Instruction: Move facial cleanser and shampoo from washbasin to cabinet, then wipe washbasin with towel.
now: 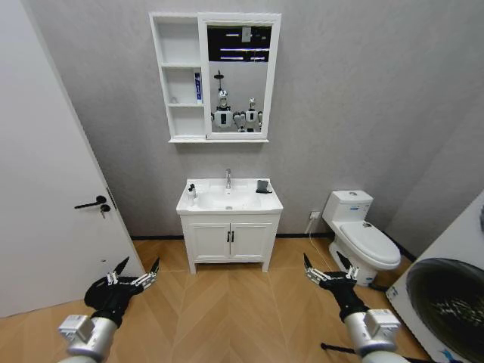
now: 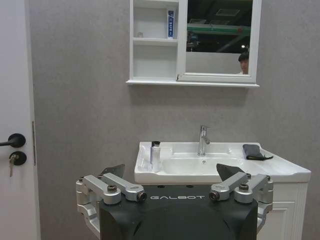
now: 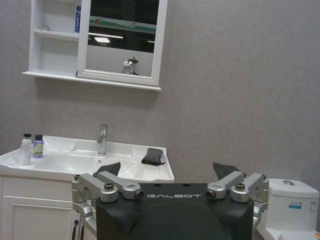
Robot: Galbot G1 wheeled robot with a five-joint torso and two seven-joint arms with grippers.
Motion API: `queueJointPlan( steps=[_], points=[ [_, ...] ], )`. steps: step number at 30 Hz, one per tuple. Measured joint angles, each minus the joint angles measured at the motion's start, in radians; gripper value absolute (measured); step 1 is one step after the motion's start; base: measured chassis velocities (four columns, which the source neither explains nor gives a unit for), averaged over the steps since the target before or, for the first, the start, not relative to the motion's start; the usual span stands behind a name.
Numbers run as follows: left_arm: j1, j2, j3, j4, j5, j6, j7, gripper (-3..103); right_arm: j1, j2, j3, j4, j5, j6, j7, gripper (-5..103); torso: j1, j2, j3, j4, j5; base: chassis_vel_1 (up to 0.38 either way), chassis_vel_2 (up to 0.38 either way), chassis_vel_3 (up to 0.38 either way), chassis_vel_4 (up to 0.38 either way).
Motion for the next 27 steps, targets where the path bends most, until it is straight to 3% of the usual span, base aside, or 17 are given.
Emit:
queueJointPlan(
  steps=[27],
  points=[
    [0.008,-0.006,-0.012,-0.005,0.002,0.002,0.004,100,-0.009,0.007,0.004,0.016,0.000,-0.001,-0.001,100,0.000,0.000,0.000,0.0000,0.0000,0.000,0.000,0.000,0.000]
  ],
)
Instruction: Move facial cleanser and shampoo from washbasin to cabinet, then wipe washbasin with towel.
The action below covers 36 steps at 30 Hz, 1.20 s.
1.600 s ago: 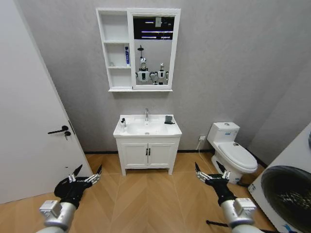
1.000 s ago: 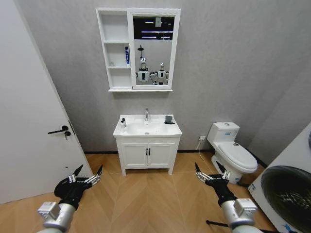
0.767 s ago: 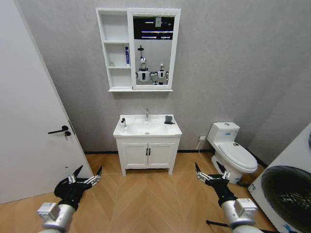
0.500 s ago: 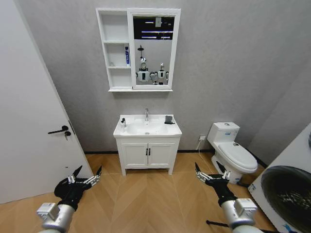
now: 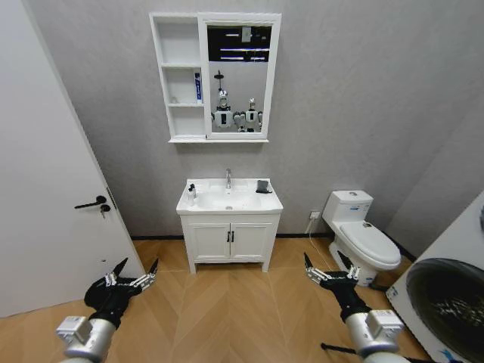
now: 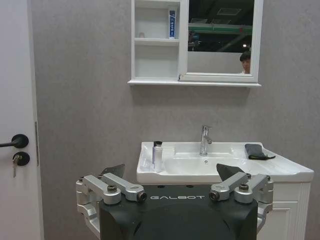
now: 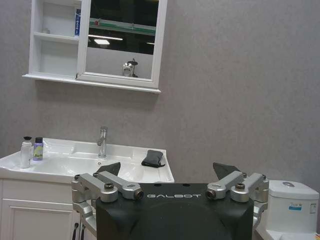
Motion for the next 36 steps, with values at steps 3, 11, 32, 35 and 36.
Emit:
queueJointPlan(
  steps=[3,11,32,35,36],
  points=[
    [0.001,-0.004,0.000,-0.001,0.000,-0.001,0.001,100,-0.001,0.000,0.001,0.000,0.000,0.001,0.000,100,0.000,0.000,0.000,0.0000,0.0000,-0.009,0.019,0.019,-0.013],
    [0.004,-0.025,-0.007,-0.002,0.004,-0.006,0.004,100,-0.007,0.001,0.000,0.000,-0.003,0.009,0.000,100,0.000,0.000,0.000,-0.0001,-0.0001,-0.122,0.109,0.138,-0.124],
    [-0.006,-0.037,-0.013,-0.004,-0.004,-0.004,0.000,100,-0.003,0.002,-0.008,-0.019,-0.005,0.020,-0.001,100,0.000,0.000,0.000,0.0000,0.0003,-0.249,0.263,0.263,-0.266],
    [-0.006,-0.037,-0.011,-0.003,-0.003,-0.004,-0.001,100,-0.002,0.001,-0.007,-0.022,-0.005,0.021,-0.001,100,0.000,0.000,0.000,-0.0001,0.0001,-0.273,0.267,0.271,-0.269],
    [-0.006,-0.037,-0.011,-0.002,-0.002,-0.004,-0.001,100,-0.002,0.001,-0.006,-0.023,-0.004,0.021,-0.001,100,0.000,0.000,0.000,0.0000,0.0000,-0.253,0.252,0.266,-0.275]
  ],
)
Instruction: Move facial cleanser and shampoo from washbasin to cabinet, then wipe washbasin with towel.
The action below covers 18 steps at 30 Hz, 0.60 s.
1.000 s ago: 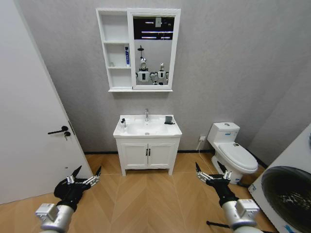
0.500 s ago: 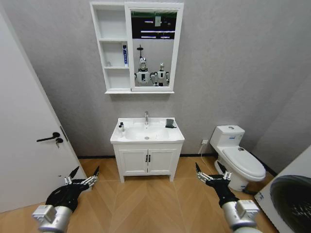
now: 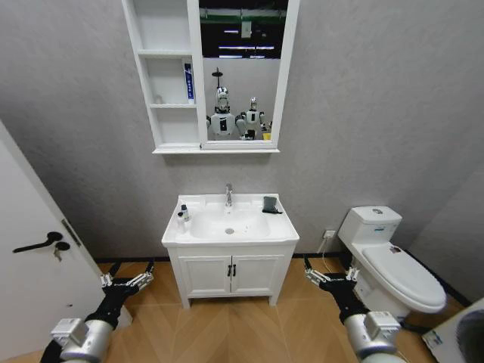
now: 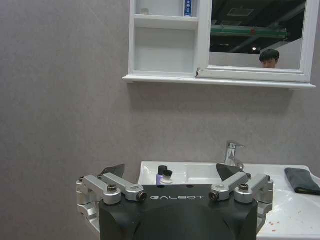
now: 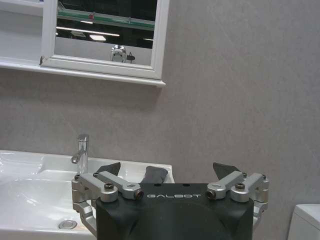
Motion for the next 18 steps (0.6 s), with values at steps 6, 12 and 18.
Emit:
queueJointPlan(
  steps=[6,12,18],
  points=[
    [0.000,0.001,0.002,0.003,0.002,0.000,0.000,100,0.003,0.000,-0.003,-0.005,-0.001,0.000,0.000,100,0.000,0.000,0.000,0.0000,-0.0001,-0.267,0.273,0.269,-0.270],
    [-0.001,0.003,0.005,0.005,0.003,0.000,-0.001,100,0.005,0.000,-0.003,-0.013,-0.001,0.002,0.000,100,0.000,0.000,0.000,0.0000,0.0000,-0.269,0.265,0.268,-0.266],
    [-0.006,0.003,0.026,0.009,0.024,-0.003,-0.010,100,0.019,-0.010,-0.005,-0.037,0.008,0.013,0.007,100,0.001,0.000,0.000,0.0002,0.0000,-0.244,0.241,0.237,-0.244]
  ],
)
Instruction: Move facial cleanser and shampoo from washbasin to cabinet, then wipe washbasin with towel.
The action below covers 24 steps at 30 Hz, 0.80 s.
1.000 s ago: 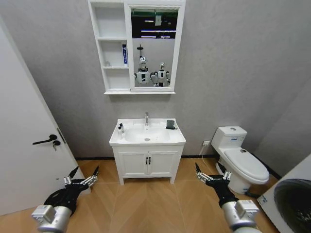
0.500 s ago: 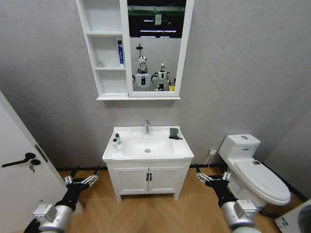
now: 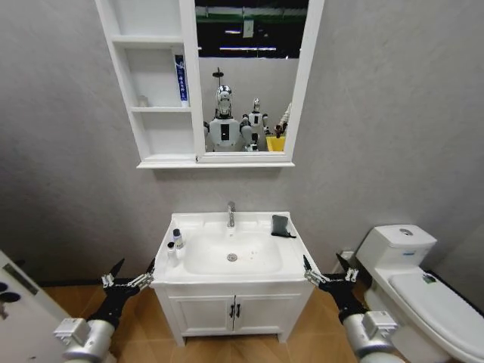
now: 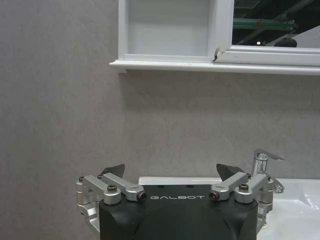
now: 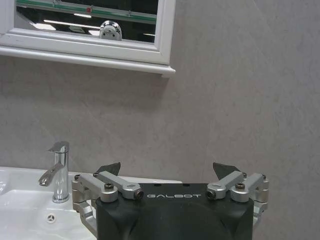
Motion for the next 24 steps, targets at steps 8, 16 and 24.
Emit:
queueJointPlan(
  steps=[8,16,24],
  points=[
    [-0.017,0.000,0.022,0.006,0.020,-0.001,-0.016,100,0.068,-0.043,-0.007,-0.050,0.044,-0.010,0.023,100,-0.001,0.000,0.000,-0.0004,0.0000,-0.076,0.070,0.044,-0.014],
    [-0.056,-0.001,0.041,0.029,0.046,0.001,-0.031,100,0.131,-0.072,-0.020,-0.100,0.065,-0.015,0.026,100,-0.002,0.001,-0.001,-0.0001,0.0000,0.036,-0.019,-0.022,0.024],
    [-0.086,-0.001,0.074,0.036,0.059,0.014,-0.071,100,0.178,-0.118,-0.021,-0.127,0.108,-0.017,0.026,100,-0.001,0.000,0.000,-0.0002,-0.0001,0.000,0.000,0.000,0.000]
  ],
)
